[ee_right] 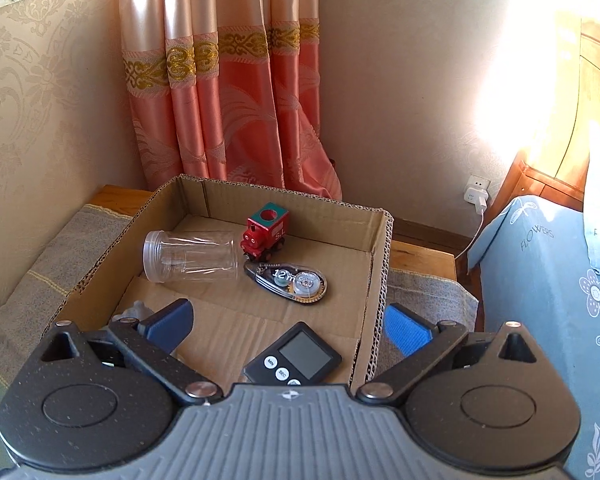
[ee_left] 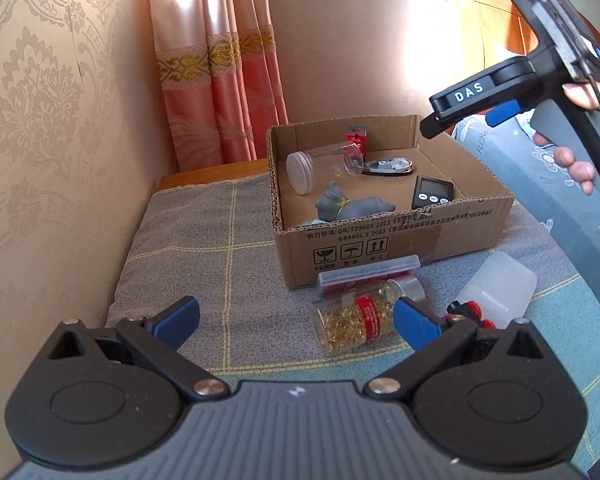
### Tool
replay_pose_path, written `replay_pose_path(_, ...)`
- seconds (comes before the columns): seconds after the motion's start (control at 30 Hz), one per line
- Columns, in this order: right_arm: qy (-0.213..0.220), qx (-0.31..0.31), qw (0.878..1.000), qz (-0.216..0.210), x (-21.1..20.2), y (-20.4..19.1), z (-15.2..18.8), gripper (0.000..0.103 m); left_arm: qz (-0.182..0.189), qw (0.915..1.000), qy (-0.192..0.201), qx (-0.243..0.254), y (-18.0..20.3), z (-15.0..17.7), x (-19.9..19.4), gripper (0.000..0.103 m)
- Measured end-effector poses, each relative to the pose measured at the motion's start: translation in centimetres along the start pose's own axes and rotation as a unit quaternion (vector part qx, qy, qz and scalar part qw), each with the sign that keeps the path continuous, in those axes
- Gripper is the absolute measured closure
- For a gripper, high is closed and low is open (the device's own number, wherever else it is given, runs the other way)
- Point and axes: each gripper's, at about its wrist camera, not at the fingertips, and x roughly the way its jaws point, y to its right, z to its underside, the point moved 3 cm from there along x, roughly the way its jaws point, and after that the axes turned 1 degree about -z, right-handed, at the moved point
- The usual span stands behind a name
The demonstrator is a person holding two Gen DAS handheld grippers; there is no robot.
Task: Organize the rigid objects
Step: 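Move the left tool to the red-wheeled block while the right tool approaches the white bottle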
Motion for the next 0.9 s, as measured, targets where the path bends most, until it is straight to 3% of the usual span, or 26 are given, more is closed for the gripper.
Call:
replay_pose_path(0.47, -0.012, 0.006, 1.0, 0.011, -3.7, -2.0, 12.7, 0.0, 0.002, 0.9999, -0.012, -0.002, 0.3, 1.6, -1.1, 0.001)
replay_pose_path(0.63, -0.013, -0.027, 0.999, 0.038, -3.8, -3.6, 14.6, 0.0, 0.004, 0.9999, -0.012, -0.002, 0.4, 1.8, -1.3, 0.001)
replay_pose_path(0.9, -0.006, -0.078, 0.997, 0.026, -4.1, -6.6, 15.5, 0.0, 0.005, 0.9999, -0.011, -0.007, 0.2, 2.2, -1.8, 0.001)
